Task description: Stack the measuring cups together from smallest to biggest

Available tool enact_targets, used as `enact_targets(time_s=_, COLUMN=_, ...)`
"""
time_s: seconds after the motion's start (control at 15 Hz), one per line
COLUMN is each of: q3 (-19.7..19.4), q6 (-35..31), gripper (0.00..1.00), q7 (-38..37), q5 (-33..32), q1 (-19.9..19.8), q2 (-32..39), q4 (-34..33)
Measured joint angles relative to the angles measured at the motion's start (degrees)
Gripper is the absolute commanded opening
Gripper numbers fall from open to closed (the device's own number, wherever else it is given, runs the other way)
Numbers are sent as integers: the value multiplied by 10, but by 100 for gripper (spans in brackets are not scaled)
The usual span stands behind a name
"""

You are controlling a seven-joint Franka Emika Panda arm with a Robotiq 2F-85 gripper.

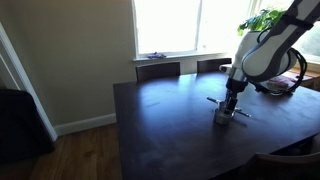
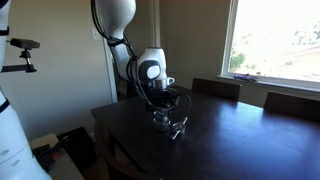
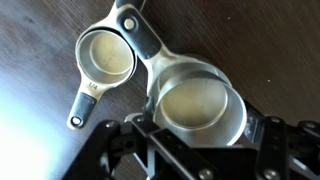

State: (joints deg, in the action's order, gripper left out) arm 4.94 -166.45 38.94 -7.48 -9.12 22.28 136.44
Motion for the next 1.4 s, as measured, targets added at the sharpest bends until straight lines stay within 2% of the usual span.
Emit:
enact_targets(time_s=0.27, q3=0, q6=-18, gripper=54, q7=0, q5=-2, q1=0, q2=18, q4=-1)
enact_targets(time_s=0.33, q3=1, q6=-24, gripper=56, q7=0, q5=-3, q1=0, q2=22, q4=-1)
enact_targets(time_s=0.4, q3=1, q6=-31, gripper=95, q7=0, q5=-4, q1=0, q2=26, q4=-1)
enact_targets(time_s=0.53, q3=4, q6=-42, gripper=100, q7=0, q5=-7, q1=-1, q2=29, q4=-1)
enact_targets(time_s=0.8, q3=6, q6=-62, gripper=100, q7=0, q5=-20, q1=-1, q2=29, q4=-1)
enact_targets(time_s=1.4, q3=11, q6=-55, gripper=100, q7=-8, q5=-20, q1=-14, q2=1, q4=-1)
